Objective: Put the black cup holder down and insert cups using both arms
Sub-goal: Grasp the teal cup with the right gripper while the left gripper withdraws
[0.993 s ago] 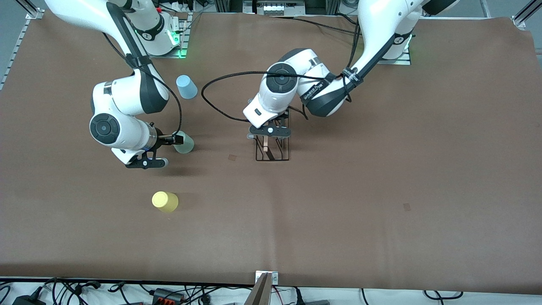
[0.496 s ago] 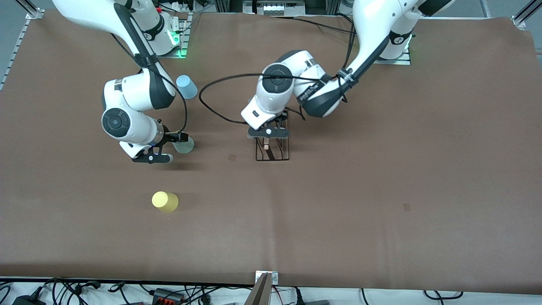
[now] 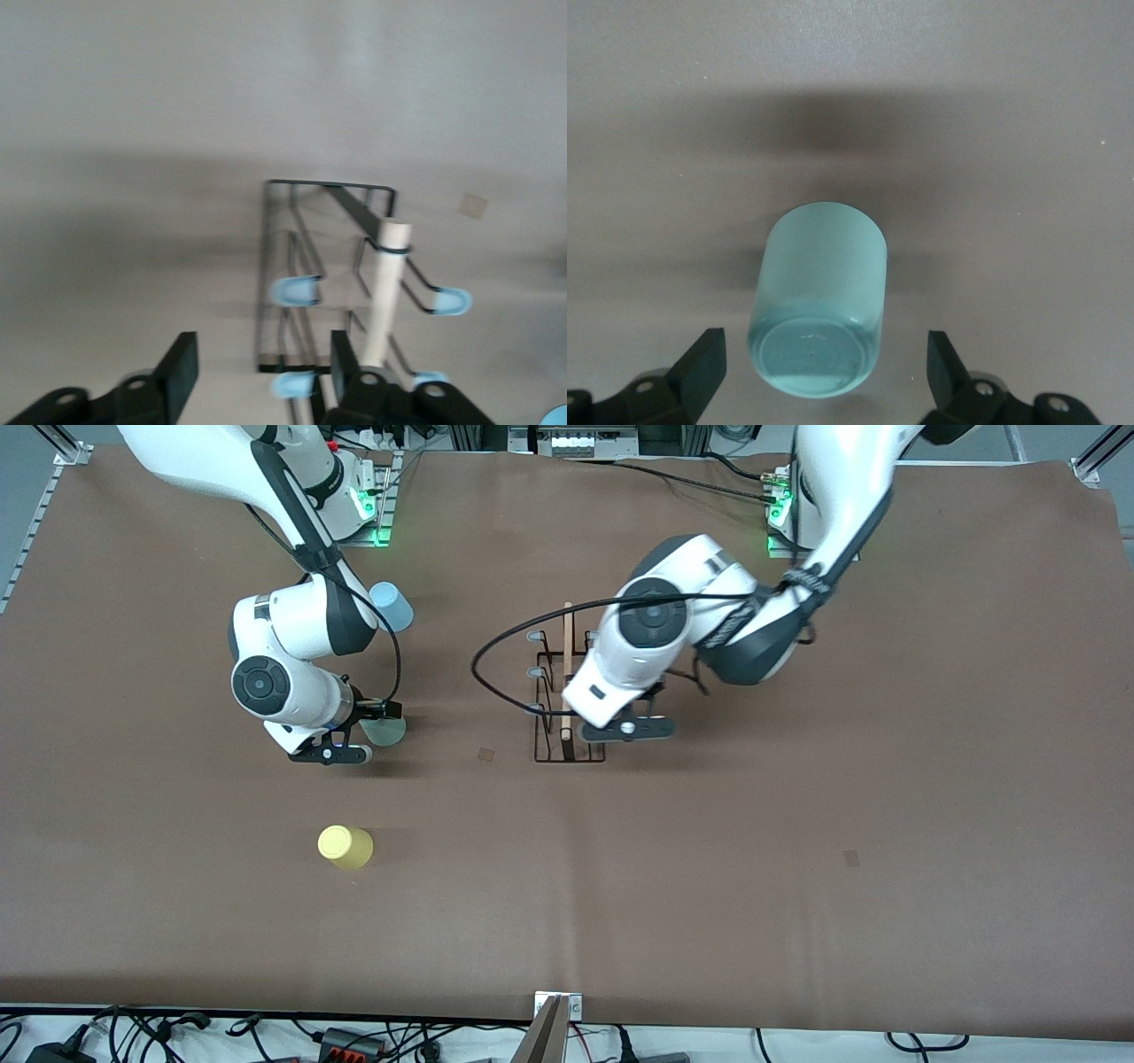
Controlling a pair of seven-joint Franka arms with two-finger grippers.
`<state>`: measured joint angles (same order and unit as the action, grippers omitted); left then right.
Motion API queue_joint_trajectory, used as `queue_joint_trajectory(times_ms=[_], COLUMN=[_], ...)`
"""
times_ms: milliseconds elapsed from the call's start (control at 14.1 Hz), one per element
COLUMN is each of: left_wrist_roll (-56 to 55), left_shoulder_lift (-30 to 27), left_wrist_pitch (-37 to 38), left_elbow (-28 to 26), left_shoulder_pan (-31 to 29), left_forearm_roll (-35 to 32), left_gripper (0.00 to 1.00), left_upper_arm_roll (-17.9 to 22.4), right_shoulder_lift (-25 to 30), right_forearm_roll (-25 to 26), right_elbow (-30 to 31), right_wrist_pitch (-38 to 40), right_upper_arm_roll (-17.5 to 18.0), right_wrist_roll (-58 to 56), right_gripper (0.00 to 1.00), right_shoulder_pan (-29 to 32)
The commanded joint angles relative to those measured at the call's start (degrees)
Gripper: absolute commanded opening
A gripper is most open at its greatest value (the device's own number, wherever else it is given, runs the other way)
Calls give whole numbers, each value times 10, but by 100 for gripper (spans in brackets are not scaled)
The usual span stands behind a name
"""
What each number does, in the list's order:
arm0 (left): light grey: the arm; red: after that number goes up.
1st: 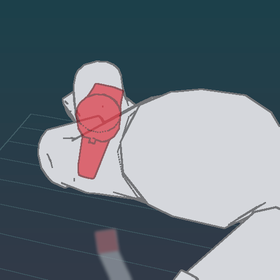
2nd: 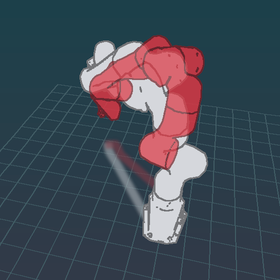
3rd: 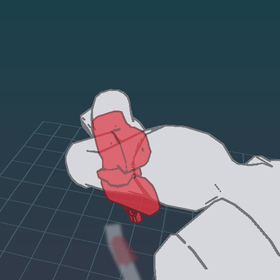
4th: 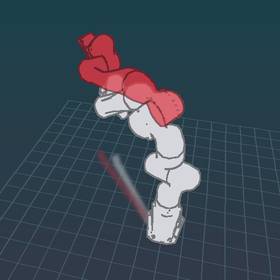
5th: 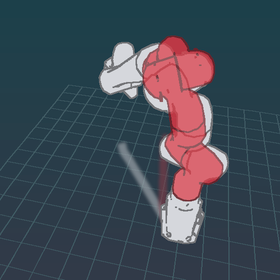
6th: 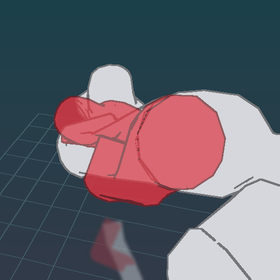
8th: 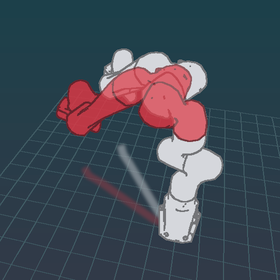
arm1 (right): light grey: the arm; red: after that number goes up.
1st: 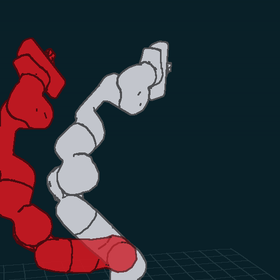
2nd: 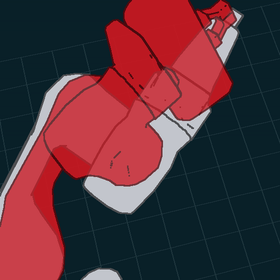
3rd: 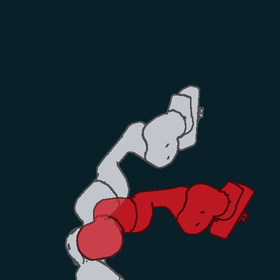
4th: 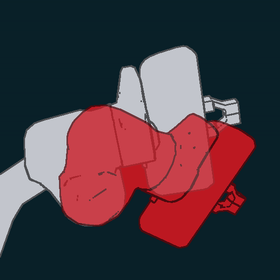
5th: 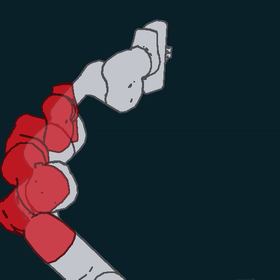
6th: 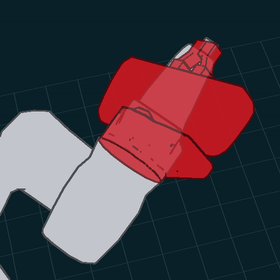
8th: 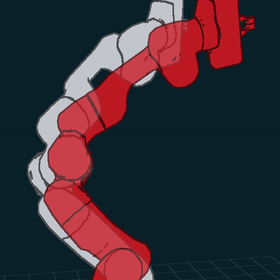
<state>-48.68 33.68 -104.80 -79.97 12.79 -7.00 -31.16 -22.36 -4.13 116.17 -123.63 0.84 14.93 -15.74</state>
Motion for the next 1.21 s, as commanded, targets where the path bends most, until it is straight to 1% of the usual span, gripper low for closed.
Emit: queue_joint_trajectory(times_ms=[0,71,142,213,425,638,709,780,851,922,993,1134], left_wrist_roll=[52,120,177,202,231,288,303,308,312,330,354,370], left_shoulder_lift=[-46,-61,-72,-80,-99,-113,-123,-147,-183,-213,-235,-279], left_wrist_pitch=[52,71,79,81,107,128,131,135,134,131,130,123], left_elbow=[-10,-12,-14,-17,-19,-19,-20,-28,-56,-80,-91,-120], left_shoulder_pan=[-55,-78,-100,-124,-185,-229,-248,-241,-219,-192,-169,-102], left_forearm_roll=[1,1,1,1,1,1,5,8,8,10,11,25], left_gripper=[92,100,100,100,100,100,100,100,100,100,100,100], left_upper_arm_roll=[-7,-5,-4,-4,-5,-4,4,31,69,119,167,279], right_shoulder_lift=[-2,-6,-11,-14,-22,-36,-35,-34,-34,-34,-32,-30], right_forearm_roll=[-8,-8,-8,-8,-8,-8,-8,-8,-8,-8,-8,-8], right_elbow=[8,7,6,4,1,-6,-6,-8,-15,-24,-34,-74], right_wrist_pitch=[-12,-13,-13,-14,-28,-35,-35,-33,-28,-20,-6,40], right_upper_arm_roll=[2,1,1,1,1,1,1,1,1,0,0,0], right_wrist_roll=[4,4,5,8,26,26,26,26,26,25,23,12], right_gripper=[100,100,100,100,100,100,97,80,63,49,41,33], right_shoulder_pan=[-4,-4,-4,-6,-11,-10,-10,-9,-6,-5,-5,-6])
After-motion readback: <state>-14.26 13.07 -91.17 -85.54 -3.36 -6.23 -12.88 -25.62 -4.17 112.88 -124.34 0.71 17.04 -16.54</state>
